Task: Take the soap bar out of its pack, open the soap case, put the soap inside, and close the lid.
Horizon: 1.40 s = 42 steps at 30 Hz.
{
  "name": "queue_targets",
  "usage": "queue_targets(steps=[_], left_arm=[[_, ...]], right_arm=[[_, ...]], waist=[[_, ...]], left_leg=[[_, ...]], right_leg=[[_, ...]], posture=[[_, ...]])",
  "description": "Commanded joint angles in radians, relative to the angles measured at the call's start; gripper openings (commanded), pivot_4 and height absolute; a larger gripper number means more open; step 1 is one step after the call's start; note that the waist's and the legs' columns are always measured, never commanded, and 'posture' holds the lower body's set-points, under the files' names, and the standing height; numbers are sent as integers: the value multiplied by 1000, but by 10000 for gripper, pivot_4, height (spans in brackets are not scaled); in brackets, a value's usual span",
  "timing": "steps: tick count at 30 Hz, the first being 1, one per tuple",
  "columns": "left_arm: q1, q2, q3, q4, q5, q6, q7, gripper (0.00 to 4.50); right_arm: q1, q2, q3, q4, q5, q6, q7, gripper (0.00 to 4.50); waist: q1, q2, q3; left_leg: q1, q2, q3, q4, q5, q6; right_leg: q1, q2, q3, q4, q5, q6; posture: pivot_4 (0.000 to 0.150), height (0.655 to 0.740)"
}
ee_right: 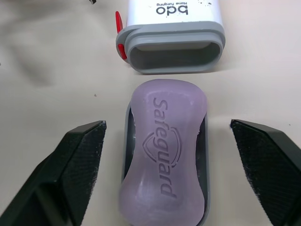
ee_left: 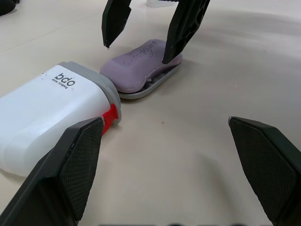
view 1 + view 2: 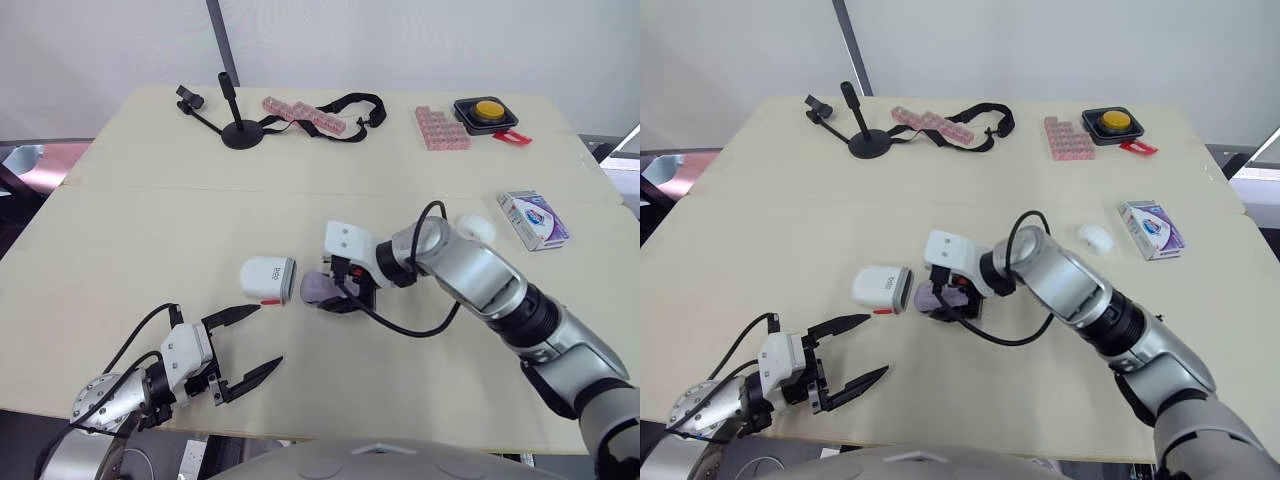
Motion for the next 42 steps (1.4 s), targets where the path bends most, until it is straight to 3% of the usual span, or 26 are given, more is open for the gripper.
queue_targets(steps=[1, 6, 10, 15, 19, 33, 39, 42], left_arm=[[-5, 3, -1, -29, -10, -3, 4, 45000], [-24, 14, 4, -27, -17, 7, 2, 45000], [-37, 24, 13, -22, -22, 10, -2, 45000], [-46, 38, 21, -19, -31, 13, -9, 45000], [-67, 41, 22, -17, -34, 22, -11, 45000], [-132, 14, 58, -23, -59, 65, 44, 45000], [-218, 69, 103, 21, -47, 63, 26, 45000], [-308, 113, 104, 47, -80, 146, 9, 45000]], right_arm=[[-2, -30, -96, -75, 57, -22, 17, 44692], [149, -103, -260, -62, 127, -233, 83, 44692], [353, -136, -424, 51, 174, -614, 214, 44692], [559, -126, -570, 153, 281, -898, 385, 44692], [658, -109, -629, 296, 285, -1115, 481, 44692], [663, -115, -584, 348, 264, -1204, 498, 44692], [640, -125, -573, 350, 258, -1194, 504, 44692], [624, -124, -565, 359, 255, -1191, 506, 44692]], waist=[[2, 0, 0], [20, -3, -2], [25, -4, -3], [14, -5, -3], [8, -6, -4], [-6, -6, -4], [-5, -6, -4], [-5, -6, -4]], left_leg=[[0, 0, 0, 0, 0, 0], [0, 0, 0, -1, 0, 0], [-1, 0, 0, -1, 0, 0], [-1, -1, 0, -3, 0, 0], [0, 0, 0, -3, 0, 0], [3, -1, -1, -3, 1, 2], [3, -1, -1, -3, 1, 2], [5, -1, -1, -3, 1, 2]], right_leg=[[0, 0, 0, 0, 0, 0], [0, 0, 0, -1, 0, 0], [0, -1, 0, -1, 0, 0], [1, -1, -1, -7, 0, 0], [1, -1, -1, -8, 0, 0], [5, -1, -2, -9, 0, 0], [6, -1, -2, -9, 0, 0], [7, -1, -2, -9, 0, 0]], posture=[[1500, 7400], [1500, 7400], [1500, 7400], [1500, 7400], [1500, 7400], [1500, 7400], [1500, 7400], [1500, 7400]])
